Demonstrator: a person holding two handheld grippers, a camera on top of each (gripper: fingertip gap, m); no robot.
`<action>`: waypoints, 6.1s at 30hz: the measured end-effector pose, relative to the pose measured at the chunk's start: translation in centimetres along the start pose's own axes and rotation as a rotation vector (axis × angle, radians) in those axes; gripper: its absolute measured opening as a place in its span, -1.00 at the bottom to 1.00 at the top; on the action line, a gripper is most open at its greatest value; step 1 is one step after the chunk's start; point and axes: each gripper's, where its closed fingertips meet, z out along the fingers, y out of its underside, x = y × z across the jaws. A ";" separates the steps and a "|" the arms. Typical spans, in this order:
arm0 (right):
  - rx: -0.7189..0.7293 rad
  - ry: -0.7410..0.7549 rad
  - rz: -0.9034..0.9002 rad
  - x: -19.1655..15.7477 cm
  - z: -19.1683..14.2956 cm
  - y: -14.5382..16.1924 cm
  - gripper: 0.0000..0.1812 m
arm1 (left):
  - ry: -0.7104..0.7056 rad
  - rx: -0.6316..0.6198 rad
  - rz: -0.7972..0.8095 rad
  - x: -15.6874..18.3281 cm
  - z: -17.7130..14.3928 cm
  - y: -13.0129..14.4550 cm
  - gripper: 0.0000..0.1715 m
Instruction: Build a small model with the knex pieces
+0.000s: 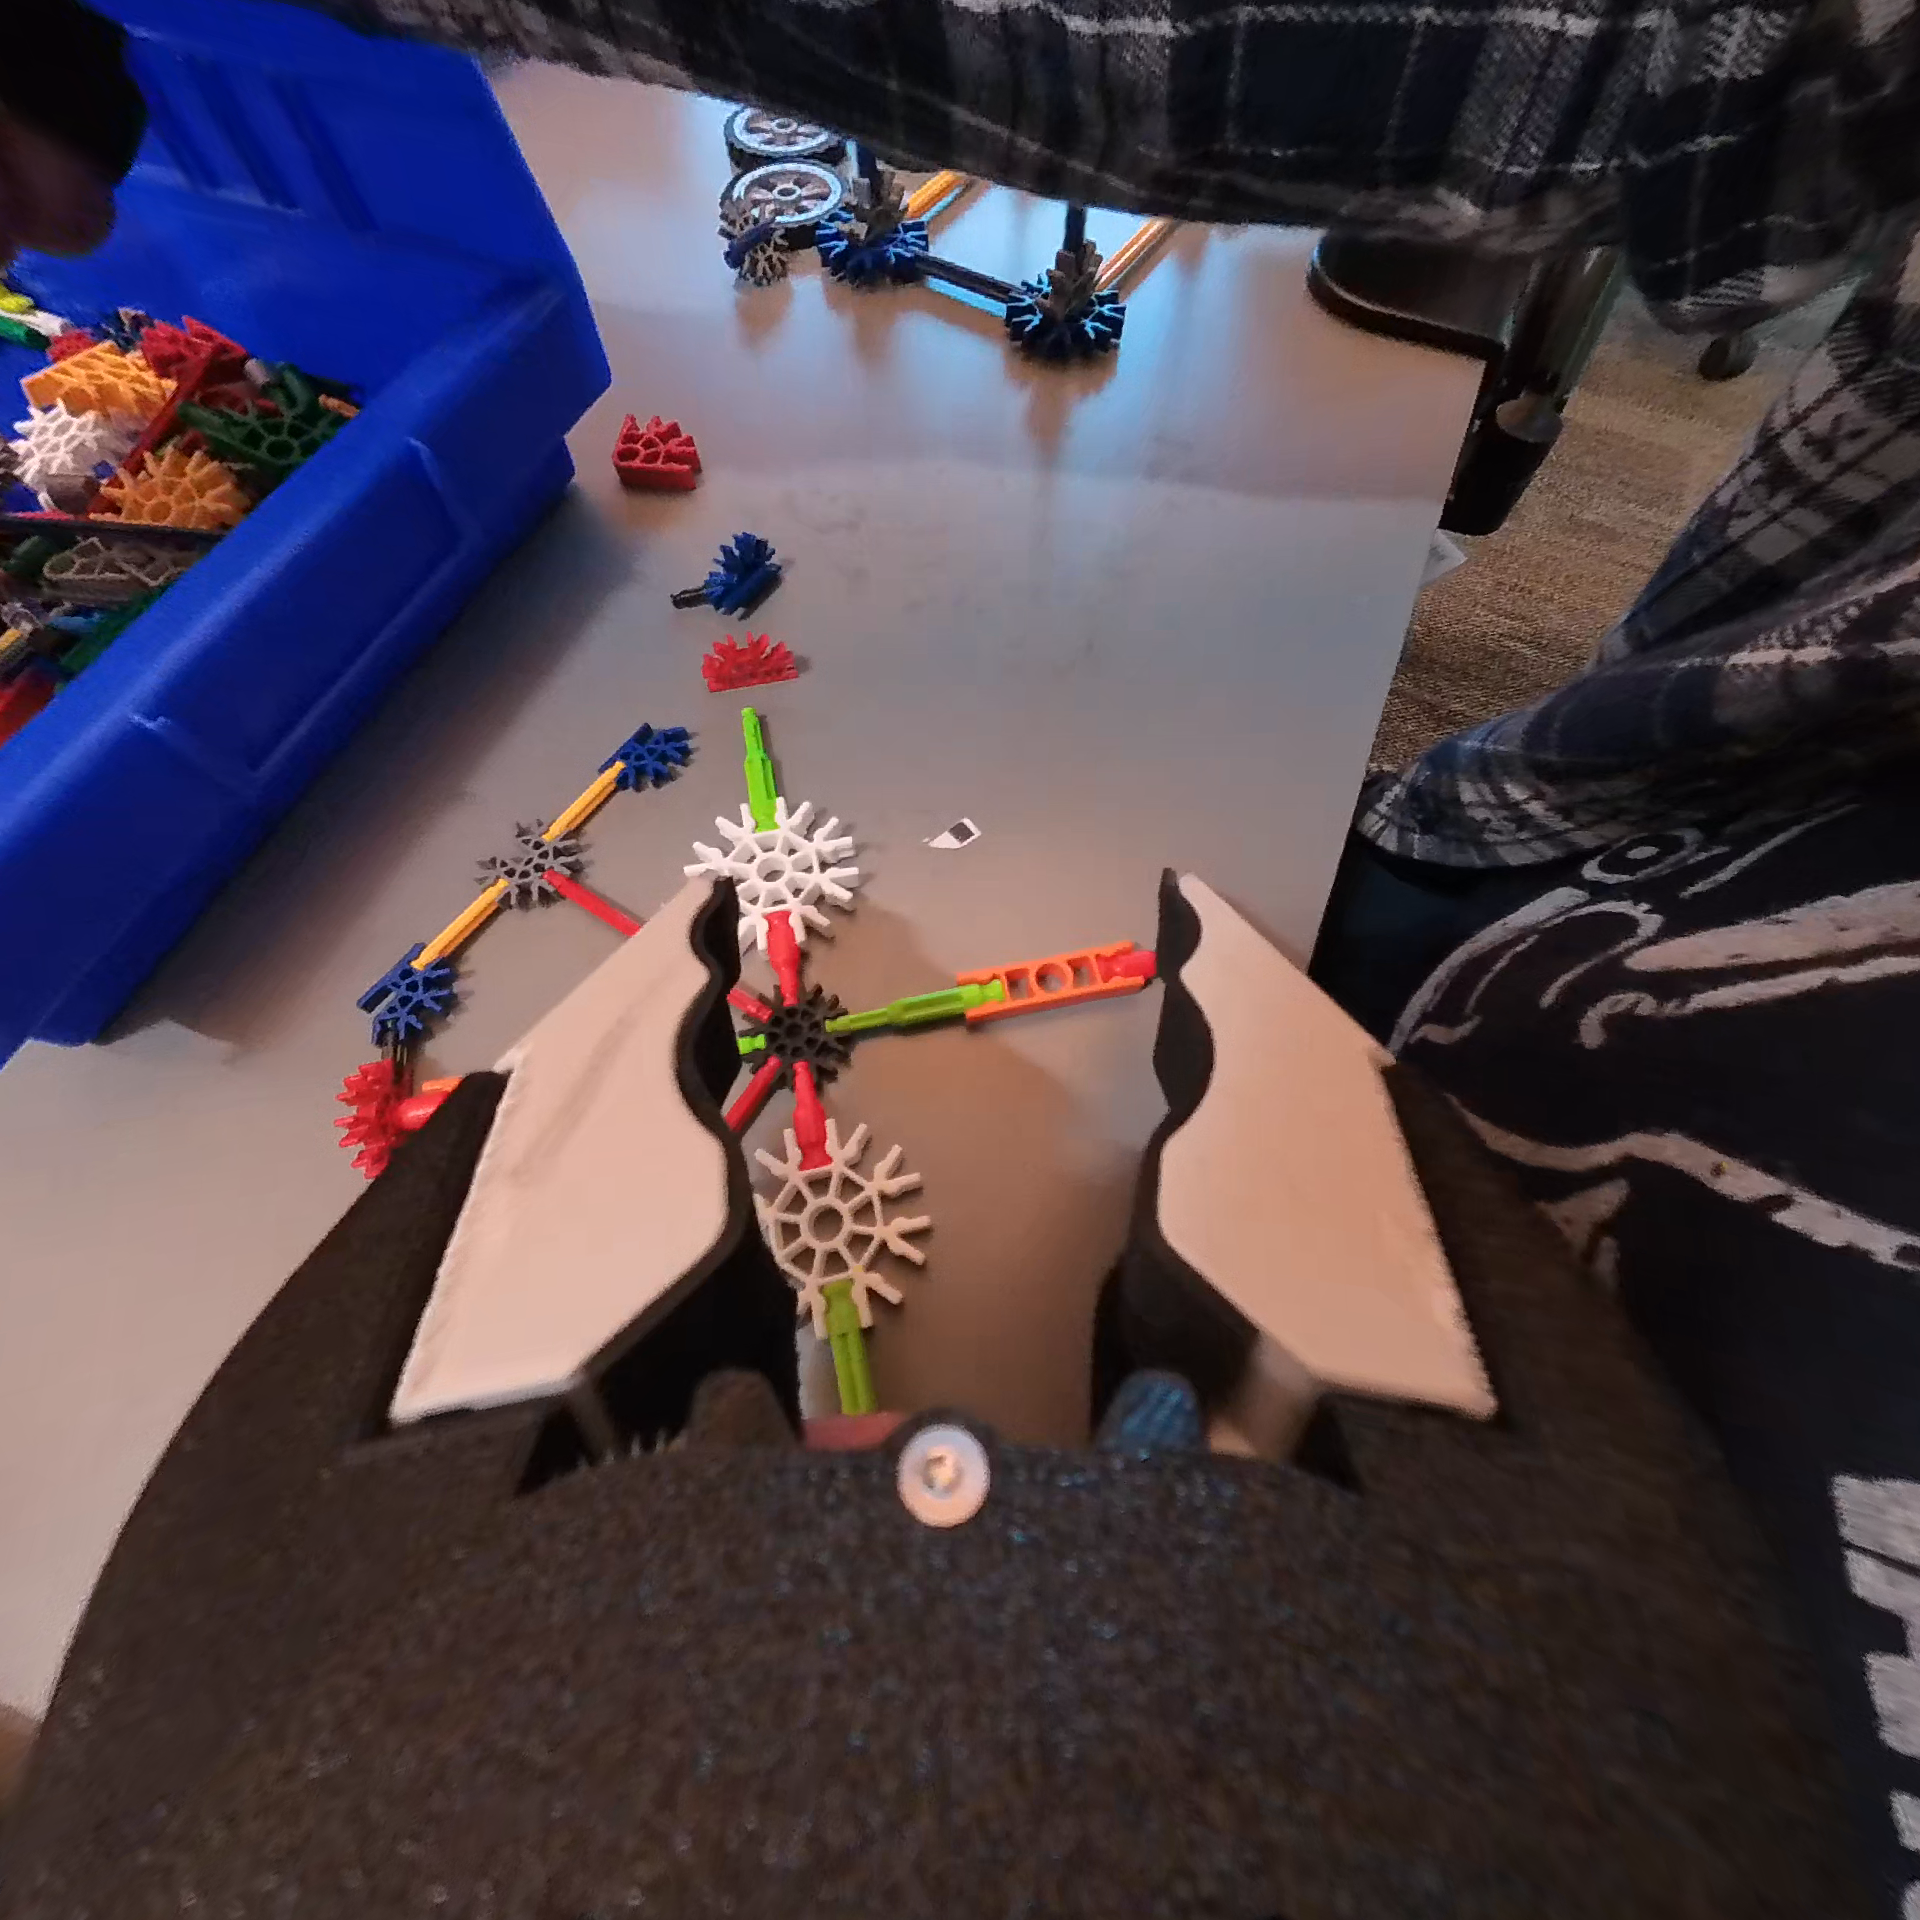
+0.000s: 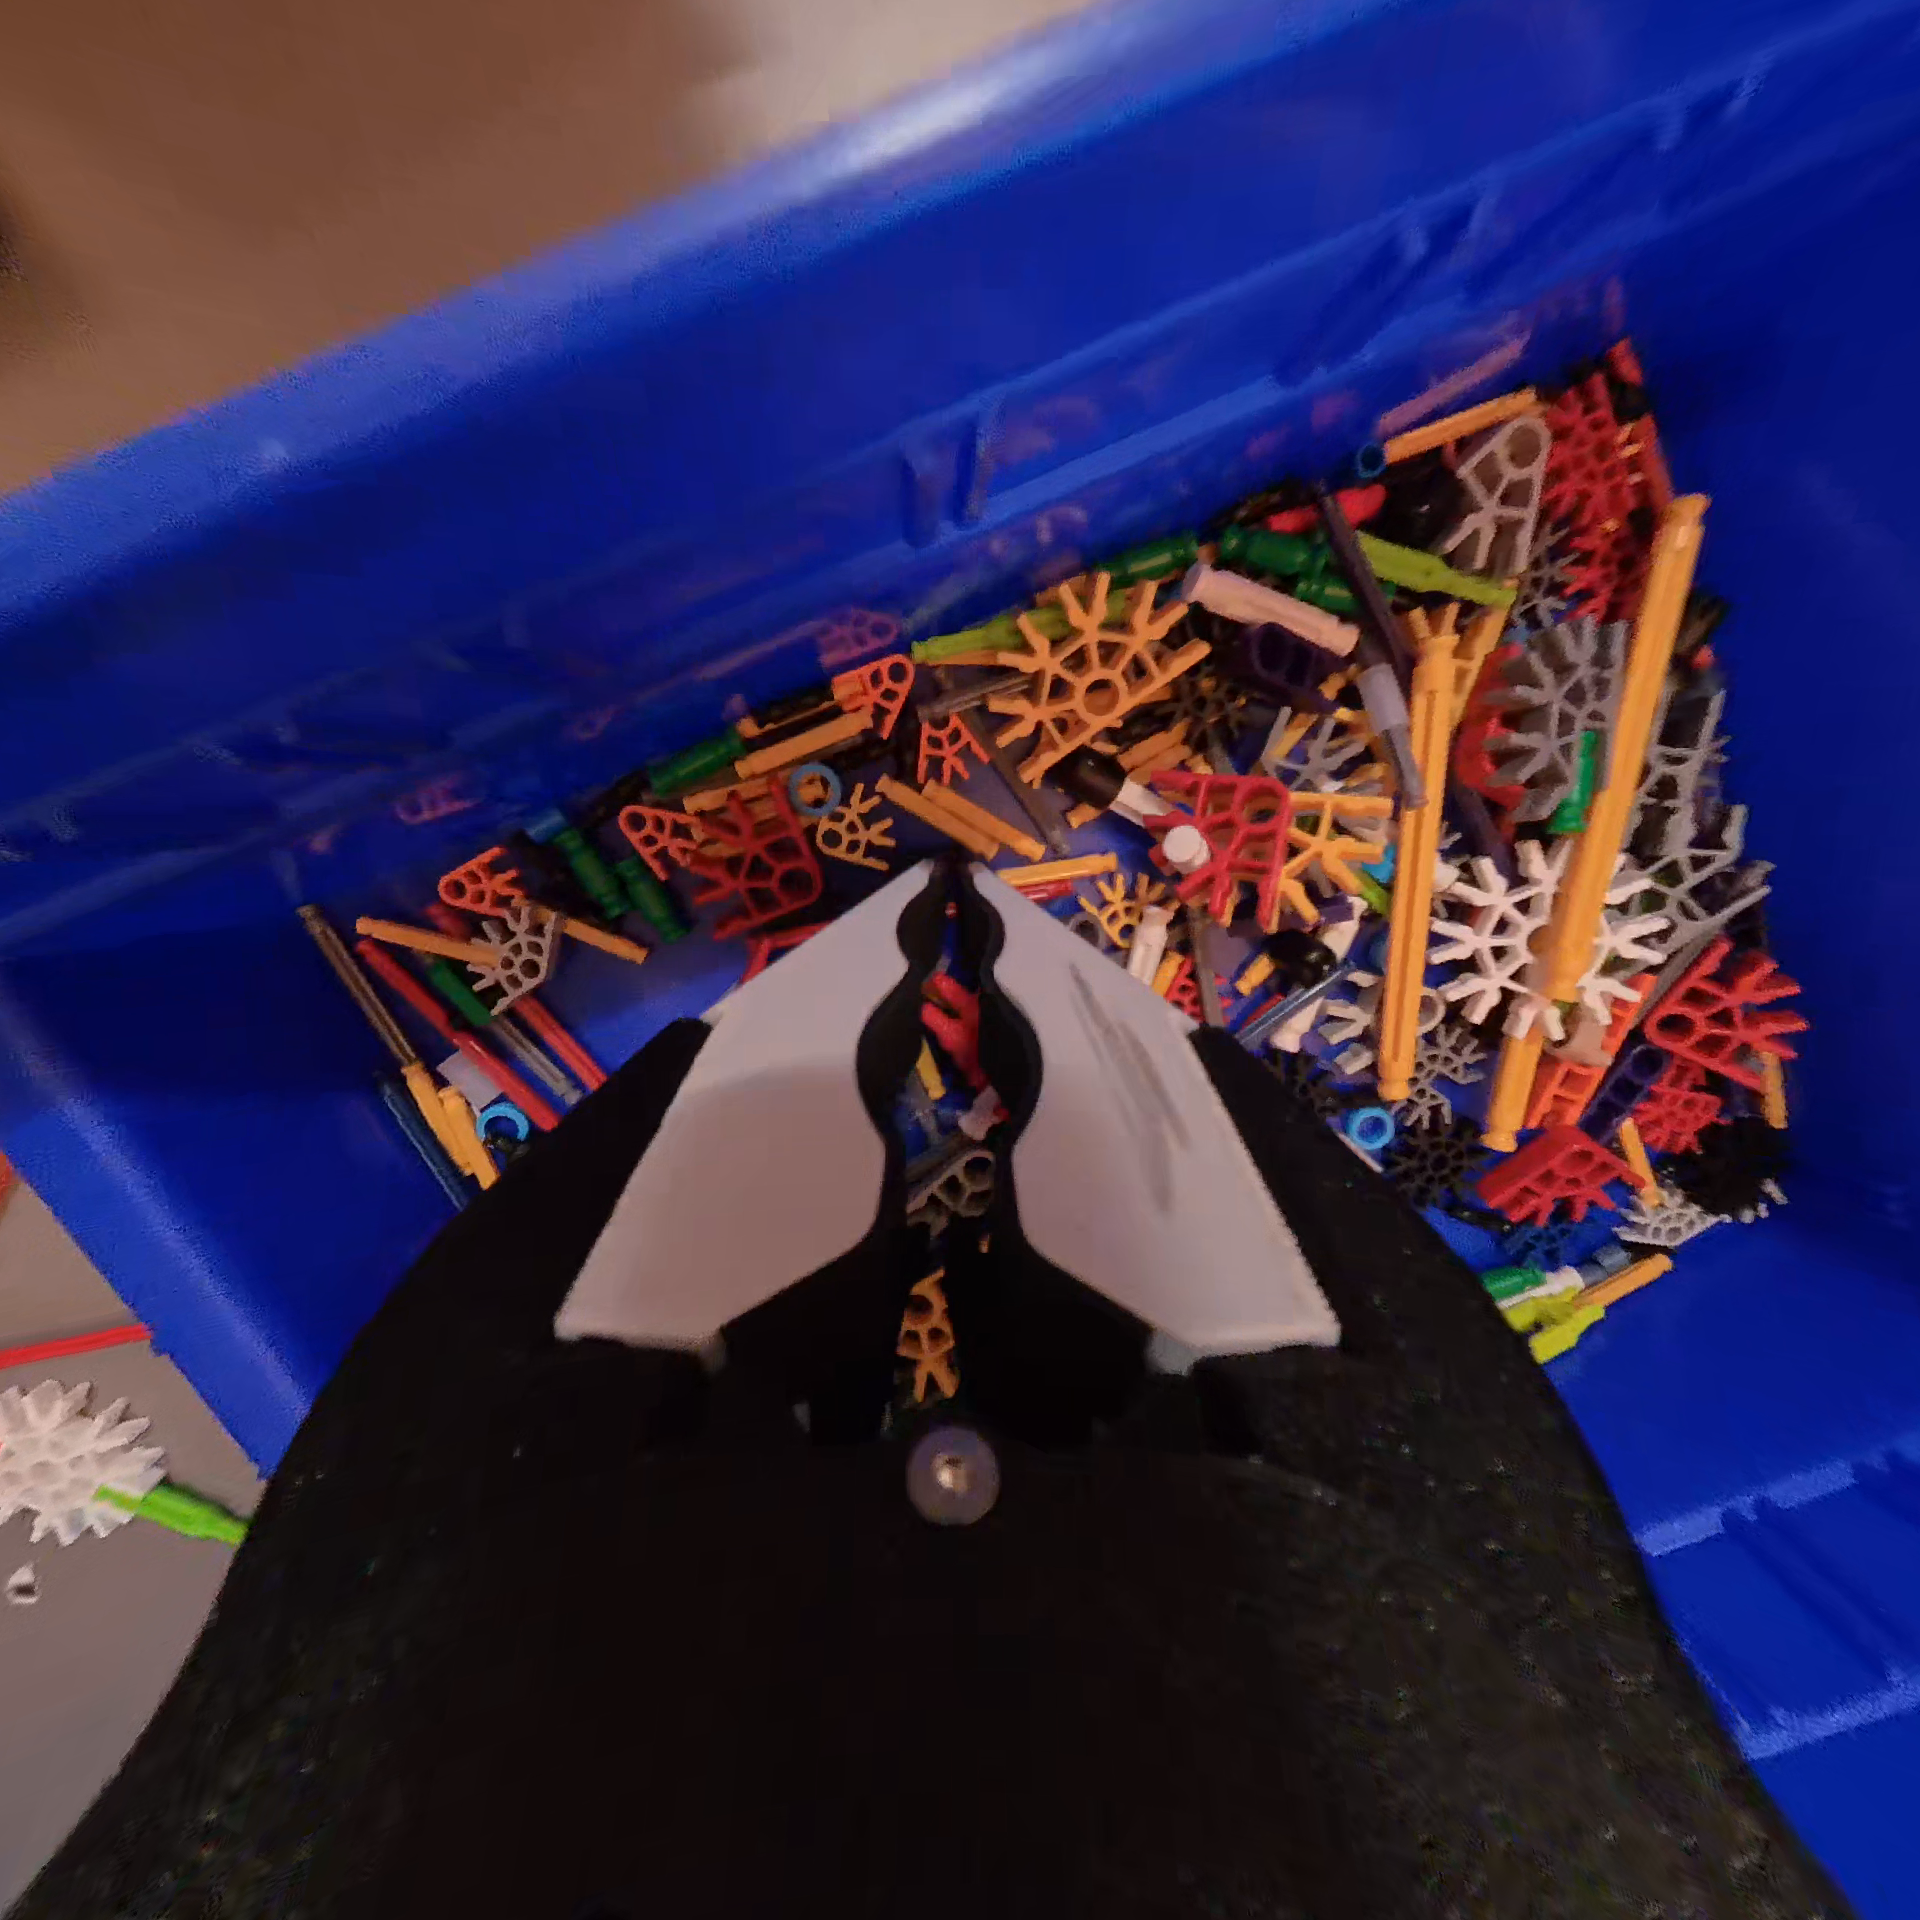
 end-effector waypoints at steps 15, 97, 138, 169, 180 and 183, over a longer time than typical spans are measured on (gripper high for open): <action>-0.023 -0.007 -0.043 0.0 -0.7 0.0 -0.99 | 0.009 0.003 -0.008 0.3 0.0 0.0 -0.07; 0.488 -0.310 0.374 -3.8 -11.4 -1.8 -1.00 | -0.019 -0.031 0.024 -0.6 -0.1 0.5 -0.06; 0.572 -0.384 0.400 -18.6 -10.7 11.3 -1.00 | -0.198 0.166 0.413 3.7 -5.3 -0.8 -0.41; 0.310 -0.198 -0.512 -31.6 -4.8 9.9 -0.97 | -0.207 0.073 0.177 -0.2 -10.8 5.4 -0.47; 0.389 -0.201 -0.332 -29.5 -6.5 9.6 -0.99 | -0.169 0.096 0.168 0.4 -9.5 4.6 -0.46; 0.441 -0.152 -0.152 -25.6 -8.1 9.8 -0.99 | -0.145 0.107 0.175 0.9 -8.5 3.4 -0.46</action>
